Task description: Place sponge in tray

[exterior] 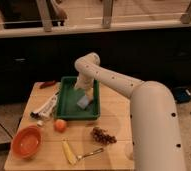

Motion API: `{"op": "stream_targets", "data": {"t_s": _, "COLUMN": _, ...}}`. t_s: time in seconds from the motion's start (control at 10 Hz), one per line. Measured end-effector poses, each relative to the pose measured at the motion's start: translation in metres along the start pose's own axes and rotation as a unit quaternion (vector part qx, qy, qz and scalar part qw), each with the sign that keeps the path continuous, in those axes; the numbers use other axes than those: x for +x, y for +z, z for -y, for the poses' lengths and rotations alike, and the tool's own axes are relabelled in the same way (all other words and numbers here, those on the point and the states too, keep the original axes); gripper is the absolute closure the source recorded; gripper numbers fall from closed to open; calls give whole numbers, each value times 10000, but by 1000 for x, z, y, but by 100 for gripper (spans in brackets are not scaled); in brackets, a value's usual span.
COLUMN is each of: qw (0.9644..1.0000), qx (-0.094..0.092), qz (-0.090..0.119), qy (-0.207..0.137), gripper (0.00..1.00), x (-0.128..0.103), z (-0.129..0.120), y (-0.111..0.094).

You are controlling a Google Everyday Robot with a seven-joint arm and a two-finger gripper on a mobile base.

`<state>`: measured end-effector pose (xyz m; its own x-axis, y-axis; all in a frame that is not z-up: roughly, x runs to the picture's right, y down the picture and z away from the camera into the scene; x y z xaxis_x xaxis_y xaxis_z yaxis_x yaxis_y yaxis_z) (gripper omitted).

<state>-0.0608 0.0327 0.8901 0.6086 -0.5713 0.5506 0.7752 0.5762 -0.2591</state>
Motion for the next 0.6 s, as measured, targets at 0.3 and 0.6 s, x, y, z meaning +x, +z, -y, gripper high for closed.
{"op": "stream_targets", "data": {"t_s": 0.3, "qw": 10000, "qx": -3, "qz": 3, "qy": 1, "gripper": 31, "x": 0, "z": 0, "y": 1}}
{"op": "stream_targets", "data": {"t_s": 0.6, "qw": 10000, "qx": -2, "qz": 3, "qy": 0, "gripper": 31, "x": 0, "z": 0, "y": 0}}
